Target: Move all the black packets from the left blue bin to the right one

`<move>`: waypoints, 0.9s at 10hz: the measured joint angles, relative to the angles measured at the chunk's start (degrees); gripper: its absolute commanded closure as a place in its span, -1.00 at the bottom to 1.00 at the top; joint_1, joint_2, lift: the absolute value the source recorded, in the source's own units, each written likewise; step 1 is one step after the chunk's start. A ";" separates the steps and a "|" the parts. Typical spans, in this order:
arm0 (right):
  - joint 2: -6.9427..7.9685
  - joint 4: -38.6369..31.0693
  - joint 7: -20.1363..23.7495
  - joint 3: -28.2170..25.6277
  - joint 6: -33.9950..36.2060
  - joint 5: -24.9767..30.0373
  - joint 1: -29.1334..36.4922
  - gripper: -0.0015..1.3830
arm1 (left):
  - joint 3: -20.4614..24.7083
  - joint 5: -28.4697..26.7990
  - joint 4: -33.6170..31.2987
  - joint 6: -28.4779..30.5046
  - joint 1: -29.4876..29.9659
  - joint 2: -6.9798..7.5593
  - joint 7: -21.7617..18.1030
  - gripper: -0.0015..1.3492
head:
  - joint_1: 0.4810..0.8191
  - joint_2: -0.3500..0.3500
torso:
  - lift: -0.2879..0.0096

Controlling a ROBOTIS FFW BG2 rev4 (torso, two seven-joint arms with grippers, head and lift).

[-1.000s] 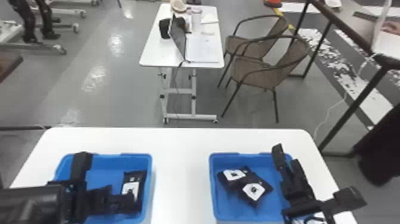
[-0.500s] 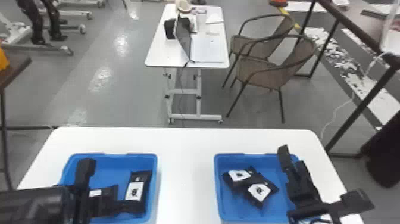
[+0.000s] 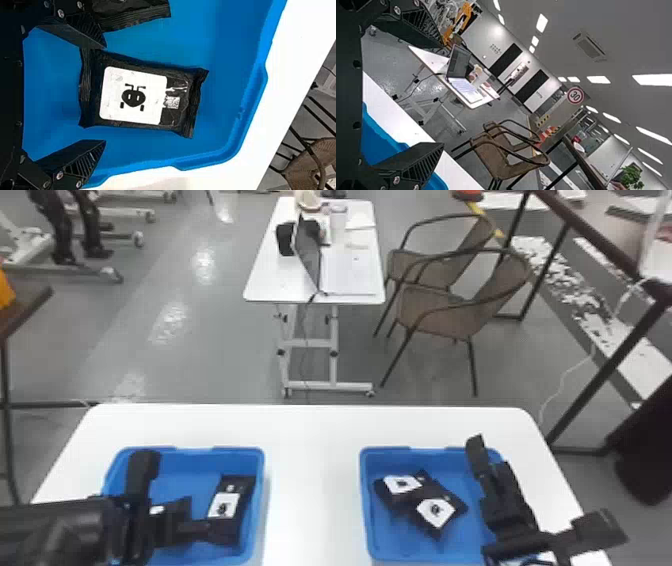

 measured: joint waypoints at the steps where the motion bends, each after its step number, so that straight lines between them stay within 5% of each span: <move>1: 0.00 0.18 0.27 0.00 0.04 -0.46 -0.04 -0.80 | -0.31 0.07 1.55 -0.01 -0.78 0.36 -0.05 -0.66 | 0.27 -0.11 | 0.94; 3: 0.00 0.63 0.90 0.00 0.20 -1.39 -0.12 -0.80 | -0.83 -0.25 4.51 -0.36 -2.37 0.97 -0.05 -0.50 | 0.27 -0.10 | 0.94; 5: 0.00 1.02 1.40 0.00 0.51 -2.20 -0.14 -0.80 | -1.03 -1.08 6.45 -1.66 -3.52 1.23 -0.14 0.03 | 0.27 -0.08 | 0.94; 6: 0.00 1.11 1.57 0.00 0.66 -2.43 -0.16 -0.80 | -1.17 -1.65 6.65 -2.50 -3.71 1.32 -0.14 0.05 | 0.27 -0.06 | 0.94; 8: 0.00 1.33 1.89 0.00 0.88 -2.80 -0.24 -0.80 | -0.96 -2.56 6.70 -3.18 -3.94 1.27 -0.14 0.57 | 0.27 -0.04 | 0.94; 9: 0.00 1.43 2.10 0.00 1.09 -2.92 -0.31 -0.80 | -1.16 -3.28 6.70 -3.26 -4.07 1.40 -0.69 0.60 | 0.27 -0.03 | 0.94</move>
